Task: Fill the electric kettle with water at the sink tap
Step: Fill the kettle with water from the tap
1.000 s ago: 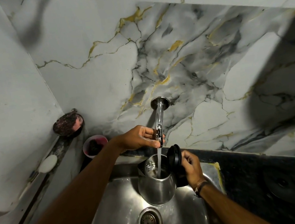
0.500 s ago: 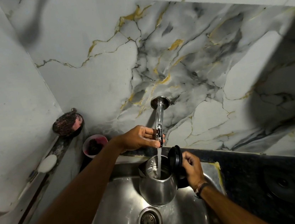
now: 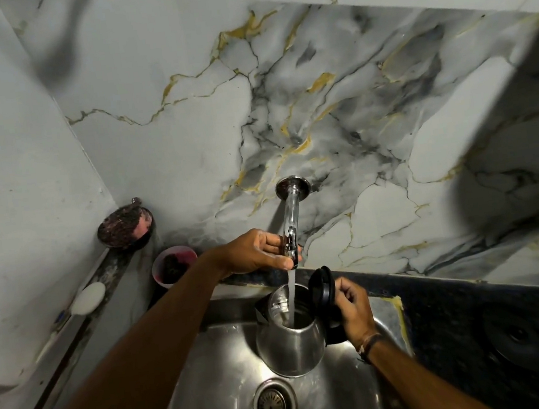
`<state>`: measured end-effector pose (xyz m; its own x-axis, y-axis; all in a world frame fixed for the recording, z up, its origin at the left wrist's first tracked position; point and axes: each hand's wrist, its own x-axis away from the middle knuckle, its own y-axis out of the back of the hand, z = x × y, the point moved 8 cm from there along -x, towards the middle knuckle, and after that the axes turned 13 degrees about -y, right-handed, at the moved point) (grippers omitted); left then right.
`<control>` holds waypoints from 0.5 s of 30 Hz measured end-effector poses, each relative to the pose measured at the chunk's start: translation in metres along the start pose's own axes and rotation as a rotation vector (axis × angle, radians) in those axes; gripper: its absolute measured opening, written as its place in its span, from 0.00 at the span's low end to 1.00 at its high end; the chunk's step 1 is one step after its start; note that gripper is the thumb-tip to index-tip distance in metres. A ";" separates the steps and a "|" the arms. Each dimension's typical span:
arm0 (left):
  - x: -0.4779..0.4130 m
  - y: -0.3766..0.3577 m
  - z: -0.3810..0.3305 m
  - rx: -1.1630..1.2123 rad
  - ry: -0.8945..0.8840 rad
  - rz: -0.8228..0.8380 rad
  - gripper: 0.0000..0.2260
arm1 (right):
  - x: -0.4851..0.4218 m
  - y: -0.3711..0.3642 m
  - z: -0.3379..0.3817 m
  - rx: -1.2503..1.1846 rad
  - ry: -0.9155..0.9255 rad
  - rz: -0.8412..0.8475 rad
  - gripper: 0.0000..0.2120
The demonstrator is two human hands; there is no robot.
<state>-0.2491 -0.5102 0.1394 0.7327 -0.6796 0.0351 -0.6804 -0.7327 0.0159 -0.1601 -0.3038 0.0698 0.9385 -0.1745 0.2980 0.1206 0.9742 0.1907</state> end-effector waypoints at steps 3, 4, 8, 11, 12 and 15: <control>0.000 0.001 0.000 -0.016 -0.009 0.001 0.16 | 0.001 0.001 0.000 -0.005 0.000 0.009 0.17; 0.000 0.001 0.000 -0.022 -0.010 0.000 0.16 | 0.001 0.001 0.000 -0.007 0.000 0.011 0.17; 0.000 0.001 0.000 -0.034 -0.009 0.004 0.17 | 0.001 0.001 -0.003 -0.006 -0.005 0.009 0.17; 0.000 0.001 -0.001 -0.035 -0.007 -0.004 0.17 | 0.000 0.002 -0.004 0.000 -0.004 0.002 0.17; 0.000 0.002 -0.001 -0.037 -0.006 -0.007 0.17 | 0.000 0.002 -0.004 -0.001 -0.003 0.002 0.17; 0.001 0.000 -0.002 -0.035 -0.006 0.004 0.16 | -0.001 0.002 -0.005 -0.003 -0.001 0.002 0.17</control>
<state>-0.2488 -0.5110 0.1420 0.7302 -0.6826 0.0289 -0.6831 -0.7286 0.0508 -0.1590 -0.3008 0.0653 0.9384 -0.1725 0.2995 0.1194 0.9750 0.1875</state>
